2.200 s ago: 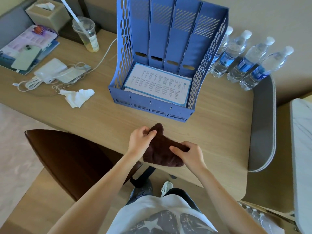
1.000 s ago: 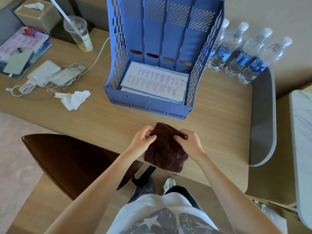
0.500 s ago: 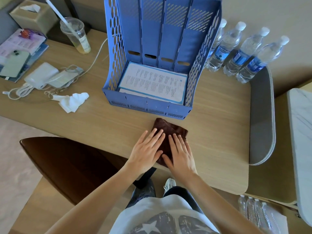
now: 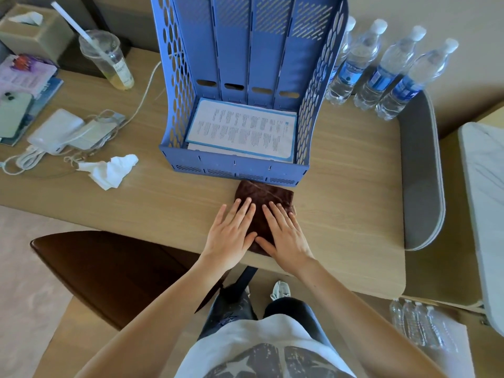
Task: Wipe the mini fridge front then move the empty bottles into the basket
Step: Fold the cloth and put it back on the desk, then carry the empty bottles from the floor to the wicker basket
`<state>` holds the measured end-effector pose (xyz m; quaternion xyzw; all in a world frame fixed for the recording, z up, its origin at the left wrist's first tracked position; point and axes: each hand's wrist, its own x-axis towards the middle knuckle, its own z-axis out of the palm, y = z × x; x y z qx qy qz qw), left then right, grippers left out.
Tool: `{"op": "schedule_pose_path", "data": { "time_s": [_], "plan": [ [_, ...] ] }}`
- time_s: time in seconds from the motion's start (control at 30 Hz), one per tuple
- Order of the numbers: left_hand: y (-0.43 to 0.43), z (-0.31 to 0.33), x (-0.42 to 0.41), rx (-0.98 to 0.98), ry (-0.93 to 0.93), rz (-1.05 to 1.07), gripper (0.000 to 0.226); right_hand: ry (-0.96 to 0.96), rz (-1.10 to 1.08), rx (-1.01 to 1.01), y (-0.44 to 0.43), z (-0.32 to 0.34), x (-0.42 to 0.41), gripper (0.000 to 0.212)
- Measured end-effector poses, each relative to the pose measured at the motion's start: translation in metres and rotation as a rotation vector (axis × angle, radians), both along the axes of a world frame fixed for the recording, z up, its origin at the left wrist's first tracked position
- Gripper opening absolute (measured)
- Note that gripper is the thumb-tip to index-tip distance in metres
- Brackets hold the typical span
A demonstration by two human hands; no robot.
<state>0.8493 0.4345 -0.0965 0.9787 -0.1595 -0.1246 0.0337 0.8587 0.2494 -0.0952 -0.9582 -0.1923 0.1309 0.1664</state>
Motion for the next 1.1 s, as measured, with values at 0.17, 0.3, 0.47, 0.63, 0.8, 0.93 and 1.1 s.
{"op": "schedule_pose_path", "data": {
  "time_s": [0.17, 0.3, 0.47, 0.63, 0.8, 0.93, 1.1],
  "plan": [
    [-0.006, 0.042, 0.006, -0.238, -0.181, -0.002, 0.047, -0.191, -0.242, 0.253, -0.010, 0.041, -0.009, 0.035],
    [-0.016, 0.072, 0.008, -0.362, -0.418, -0.058, 0.027, -0.419, -0.356, 0.349, -0.024, 0.069, -0.025, 0.019],
    [-0.030, 0.079, -0.008, -0.391, -0.409, -0.119, 0.034, -0.430, -0.398, 0.229, -0.040, 0.073, -0.060, 0.039],
    [-0.044, 0.063, -0.023, -0.368, -0.263, -0.184, 0.040, -0.353, -0.501, 0.140, -0.062, 0.054, -0.097, 0.044],
    [-0.088, 0.071, -0.021, -0.374, -0.217, -0.330, 0.047, -0.349, -0.674, 0.109, -0.102, 0.066, -0.133, 0.045],
    [-0.151, 0.085, -0.021, -0.417, -0.218, -0.504, 0.049, -0.383, -0.857, 0.069, -0.145, 0.084, -0.173, 0.042],
    [-0.261, 0.104, -0.058, -0.541, -0.238, -0.749, 0.043, -0.453, -1.137, 0.054, -0.205, 0.101, -0.253, 0.045]
  ]
}}
